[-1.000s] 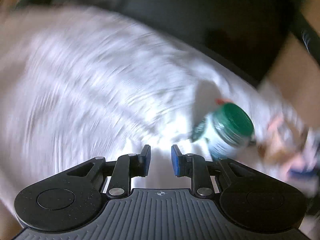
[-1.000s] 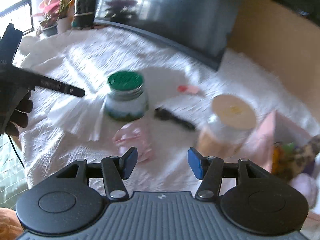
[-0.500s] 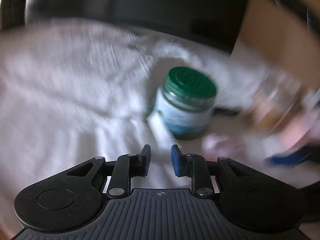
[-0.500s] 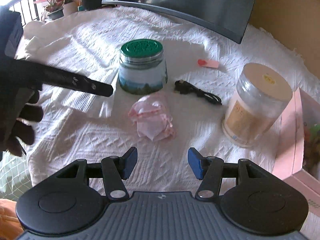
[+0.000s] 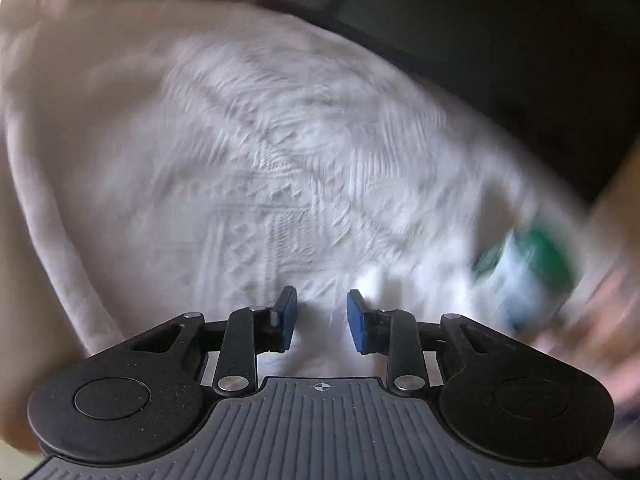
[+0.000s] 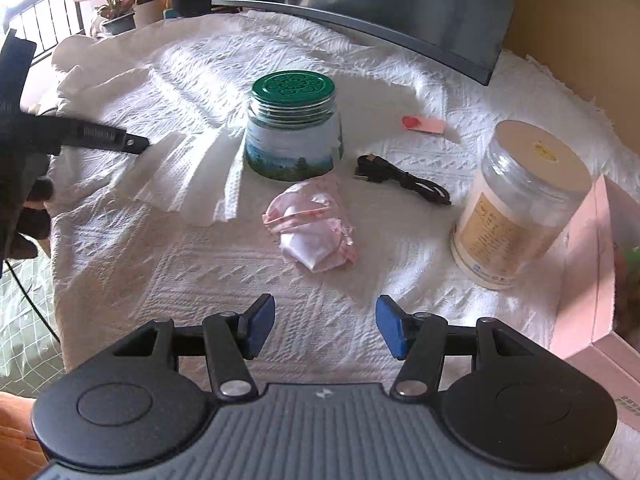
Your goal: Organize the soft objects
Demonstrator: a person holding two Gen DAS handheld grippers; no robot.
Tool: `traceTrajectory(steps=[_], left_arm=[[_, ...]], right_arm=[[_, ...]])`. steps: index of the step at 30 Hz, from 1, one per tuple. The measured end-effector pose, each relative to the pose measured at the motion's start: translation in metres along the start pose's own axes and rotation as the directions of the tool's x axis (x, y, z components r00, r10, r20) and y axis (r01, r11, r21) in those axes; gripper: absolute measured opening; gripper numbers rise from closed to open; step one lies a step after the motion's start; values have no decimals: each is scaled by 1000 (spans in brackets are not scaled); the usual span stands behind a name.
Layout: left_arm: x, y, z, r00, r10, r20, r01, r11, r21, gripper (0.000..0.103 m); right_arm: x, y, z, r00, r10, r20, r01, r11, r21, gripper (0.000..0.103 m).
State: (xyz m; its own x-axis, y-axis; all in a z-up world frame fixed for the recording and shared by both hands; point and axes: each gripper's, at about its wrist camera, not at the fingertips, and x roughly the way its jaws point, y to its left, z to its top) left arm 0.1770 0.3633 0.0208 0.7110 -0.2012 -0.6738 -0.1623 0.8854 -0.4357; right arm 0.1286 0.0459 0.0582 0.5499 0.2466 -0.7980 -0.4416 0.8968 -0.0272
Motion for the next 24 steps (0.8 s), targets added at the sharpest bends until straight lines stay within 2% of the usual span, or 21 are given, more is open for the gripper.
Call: traceTrajectory(steps=[2,4,5,7,10,12,13,15,17,19,21,24], left_arm=[[2,10,0,990,-136,-39,130,984,-119,31],[4,3,-5,964,-255,-71,243,959,-148,31],[6,-5,-6,953,-290,-89,279,953,-121,31],[5,-34,-12,944,-302,-132,305,952,4,31],[6,-70,-27,960,-221,-172,254,946,199,31],[9,-93,-38,976,-143,-166,192,925,329,31],[8,-103,-43,985,-94,-147,145,909,390,31],[7,-118,-53,997,2,-76,37,859,511,29],[6,-126,-61,997,74,-2,-58,803,593,29],[5,-128,-63,995,98,38,-100,770,630,29],[6,-126,-58,994,102,28,-97,772,628,29],[5,-121,-50,993,112,33,-110,798,592,29]], right_arm=[[0,1,-1,1000,1,-2,-1,1000,-4,56],[0,0,-2,1000,6,-5,-6,1000,-1,56],[0,0,-3,1000,5,-6,-5,1000,0,56],[0,0,-4,1000,2,-8,-2,1000,5,56],[0,-1,-5,1000,-3,-12,3,1000,2,56],[0,-1,-6,1000,-9,-10,9,1000,2,56],[-1,0,-6,1000,-18,-4,18,1000,-2,56],[-2,3,-3,999,-43,28,44,998,-35,56],[-1,6,5,997,-39,67,44,997,-66,56],[7,7,16,997,-19,74,25,996,-88,56],[20,6,28,997,-5,76,11,996,-83,56],[41,-1,42,999,-6,53,9,999,-54,56]])
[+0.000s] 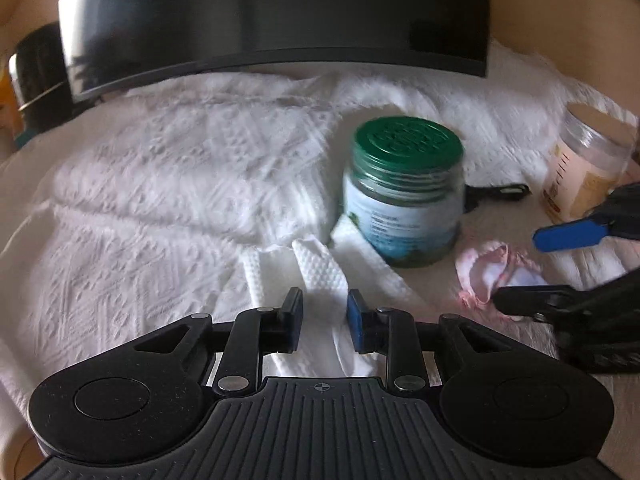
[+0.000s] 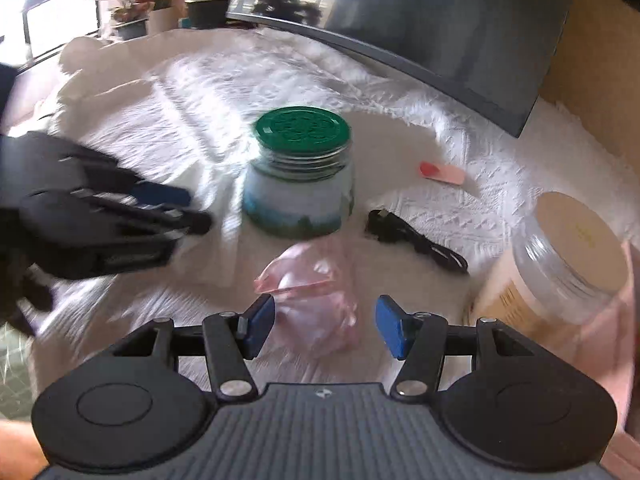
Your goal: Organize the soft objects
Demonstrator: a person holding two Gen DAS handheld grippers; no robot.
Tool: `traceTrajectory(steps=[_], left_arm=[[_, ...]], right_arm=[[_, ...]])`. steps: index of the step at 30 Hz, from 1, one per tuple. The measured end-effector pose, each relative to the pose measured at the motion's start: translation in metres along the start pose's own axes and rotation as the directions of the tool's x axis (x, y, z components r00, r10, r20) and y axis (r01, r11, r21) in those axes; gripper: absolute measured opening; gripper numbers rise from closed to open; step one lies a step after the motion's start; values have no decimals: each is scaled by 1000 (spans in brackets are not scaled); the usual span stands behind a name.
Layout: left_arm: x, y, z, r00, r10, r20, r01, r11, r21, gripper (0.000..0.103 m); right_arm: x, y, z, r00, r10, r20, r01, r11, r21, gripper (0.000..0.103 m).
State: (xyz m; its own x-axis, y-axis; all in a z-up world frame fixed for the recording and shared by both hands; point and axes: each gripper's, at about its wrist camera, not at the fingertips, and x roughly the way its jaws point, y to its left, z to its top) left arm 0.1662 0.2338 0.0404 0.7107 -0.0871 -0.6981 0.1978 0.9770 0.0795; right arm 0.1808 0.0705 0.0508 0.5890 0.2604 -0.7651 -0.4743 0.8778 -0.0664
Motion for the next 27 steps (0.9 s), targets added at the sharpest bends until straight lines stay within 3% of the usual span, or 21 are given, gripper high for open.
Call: traceTrajectory(steps=[7,8,9,10,12,17,19,20,22,27], left_arm=[[15,22,1,998,-60,-16,57,989,-136,31],[16,22,0,997,-71,-15,68,986,-150,36],[16,22,0,996,-84,-12,81,983,-165,40],[16,22,0,996,-87,-11,84,981,-176,41],[17,20,0,997,-75,-14,71,979,-192,41],[20,20,7,996,-74,-54,61,976,-207,40],[21,24,9,996,-63,-61,47,971,-233,17],[22,26,8,993,-99,-63,81,965,-250,8],[19,25,3,990,-129,-52,110,955,-276,9],[3,3,-8,984,-177,-24,168,964,-206,6]], right_arm=[[19,-12,-1,999,48,-13,-47,997,64,56],[19,-13,-1,998,58,-9,-57,996,61,52],[19,-11,-1,997,74,-7,-73,996,55,38],[16,-10,-1,996,88,-11,-88,995,47,26],[12,-8,-1,995,96,-20,-95,995,39,13],[-7,-11,-14,994,104,-21,-103,994,46,12],[-16,-13,-19,996,92,-19,-91,995,42,12],[-21,-14,-23,997,81,-13,-80,996,37,12],[-32,-18,-29,998,66,-1,-66,997,37,12],[-49,-28,-36,998,57,4,-57,997,57,12]])
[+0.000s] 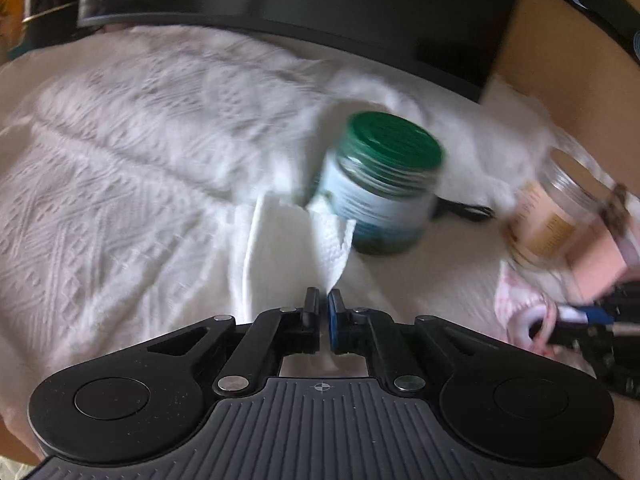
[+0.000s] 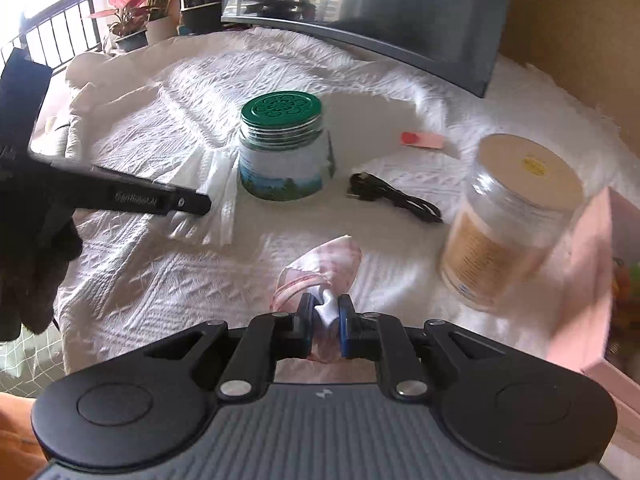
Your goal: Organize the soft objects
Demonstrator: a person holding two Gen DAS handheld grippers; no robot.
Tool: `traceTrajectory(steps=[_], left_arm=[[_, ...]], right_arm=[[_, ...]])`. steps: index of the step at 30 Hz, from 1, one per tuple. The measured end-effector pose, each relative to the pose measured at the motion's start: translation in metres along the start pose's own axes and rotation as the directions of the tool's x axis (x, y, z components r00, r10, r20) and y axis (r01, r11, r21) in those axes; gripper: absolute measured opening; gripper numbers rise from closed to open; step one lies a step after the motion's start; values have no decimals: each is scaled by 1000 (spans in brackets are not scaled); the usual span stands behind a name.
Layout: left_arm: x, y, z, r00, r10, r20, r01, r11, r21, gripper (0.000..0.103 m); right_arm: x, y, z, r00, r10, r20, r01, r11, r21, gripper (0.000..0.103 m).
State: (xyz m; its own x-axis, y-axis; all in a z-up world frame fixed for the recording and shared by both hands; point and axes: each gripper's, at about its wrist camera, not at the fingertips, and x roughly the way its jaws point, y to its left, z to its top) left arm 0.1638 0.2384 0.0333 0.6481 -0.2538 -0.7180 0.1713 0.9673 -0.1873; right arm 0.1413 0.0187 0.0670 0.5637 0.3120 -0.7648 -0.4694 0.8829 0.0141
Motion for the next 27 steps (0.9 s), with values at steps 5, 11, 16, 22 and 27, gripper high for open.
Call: traceTrajectory(steps=[5,11,16,22,27], left_arm=[[-11,-18,-3,999,-25,33,23,999,44,4],[-34,-12,1,988,28,153,-24,999,-24,7],[-25,41,7,987,150,62,-127,950,-285,12],[-6,64,9,999,44,26,-30,922,-387,13],[5,51,9,997,-80,15,81,943,-324,50]], right_arm=[[-12,-7,-1,1000,-2,14,2,1000,19,12],[-20,-9,2,999,1,42,-1,1000,4,12],[0,-8,1,1000,8,9,-8,1000,21,12],[4,-2,5,999,21,48,-22,1000,15,36],[10,15,20,988,141,69,-141,990,-5,53]])
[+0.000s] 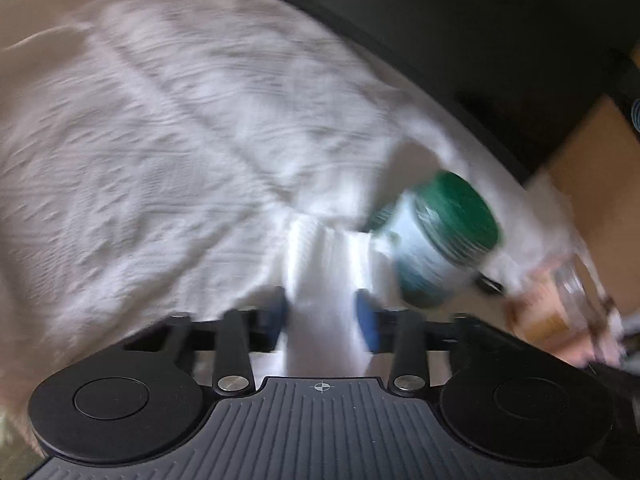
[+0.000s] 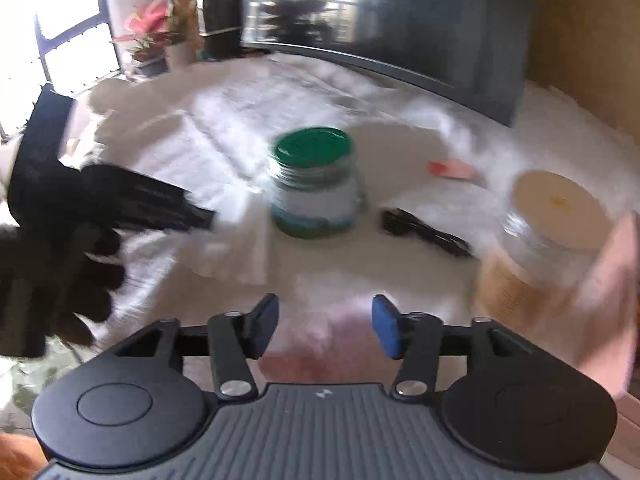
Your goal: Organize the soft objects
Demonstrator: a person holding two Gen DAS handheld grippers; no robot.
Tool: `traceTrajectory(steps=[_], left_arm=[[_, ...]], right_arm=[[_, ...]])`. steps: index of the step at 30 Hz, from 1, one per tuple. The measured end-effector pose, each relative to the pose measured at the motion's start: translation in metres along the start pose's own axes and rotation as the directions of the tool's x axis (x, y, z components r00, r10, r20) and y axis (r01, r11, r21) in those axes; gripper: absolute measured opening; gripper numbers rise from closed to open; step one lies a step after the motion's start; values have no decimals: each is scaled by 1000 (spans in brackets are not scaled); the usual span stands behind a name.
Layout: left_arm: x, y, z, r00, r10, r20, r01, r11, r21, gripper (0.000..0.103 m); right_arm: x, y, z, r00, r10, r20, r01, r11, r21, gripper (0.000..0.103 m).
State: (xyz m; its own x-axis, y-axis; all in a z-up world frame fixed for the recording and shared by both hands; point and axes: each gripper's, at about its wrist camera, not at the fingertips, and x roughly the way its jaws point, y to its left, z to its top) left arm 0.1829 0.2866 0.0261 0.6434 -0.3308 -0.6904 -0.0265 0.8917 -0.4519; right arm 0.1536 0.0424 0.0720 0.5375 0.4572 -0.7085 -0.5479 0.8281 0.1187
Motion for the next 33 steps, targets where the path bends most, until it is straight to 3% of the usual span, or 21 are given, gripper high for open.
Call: traceTrajectory(steps=[2,5,10,11,12,13,19,24,29,32,33], left_arm=[[-3,3,-1,999,-39,-25,40,999,17,51],[-19,19,4,995,-97,-30,95,992,-84,50],[-42,34,2,999,-51,2,51,990,-128,50],[-44,35,0,999,-49,3,49,990,-134,50],[-45,37,0,999,-50,4,50,989,-140,50],[-45,37,-2,999,-52,4,52,988,-143,50],[-37,20,-14,998,-60,-21,57,993,-102,50],[-28,-8,-26,998,-51,-43,49,997,-57,51],[-30,-40,-30,990,-118,-83,116,993,-21,50],[-19,-66,-37,988,-65,-138,74,995,62,50],[-14,-74,-39,989,-18,-148,35,993,109,50]], right_arm=[[12,9,8,998,56,-2,-56,998,-3,55],[38,23,18,998,69,-14,-69,997,-41,56],[84,30,30,991,110,-76,-108,994,25,55],[87,31,29,989,121,-80,-118,992,37,50],[88,35,29,989,122,-78,-120,992,29,31],[87,38,29,985,137,-101,-136,991,20,2],[49,38,7,982,143,-122,-145,989,-5,3],[22,37,-21,991,3,-137,-18,994,-107,3],[24,51,-35,993,-60,-105,36,976,-213,4],[22,53,-38,996,-19,-88,-1,973,-229,14],[20,52,-40,996,-3,-91,-18,973,-232,24]])
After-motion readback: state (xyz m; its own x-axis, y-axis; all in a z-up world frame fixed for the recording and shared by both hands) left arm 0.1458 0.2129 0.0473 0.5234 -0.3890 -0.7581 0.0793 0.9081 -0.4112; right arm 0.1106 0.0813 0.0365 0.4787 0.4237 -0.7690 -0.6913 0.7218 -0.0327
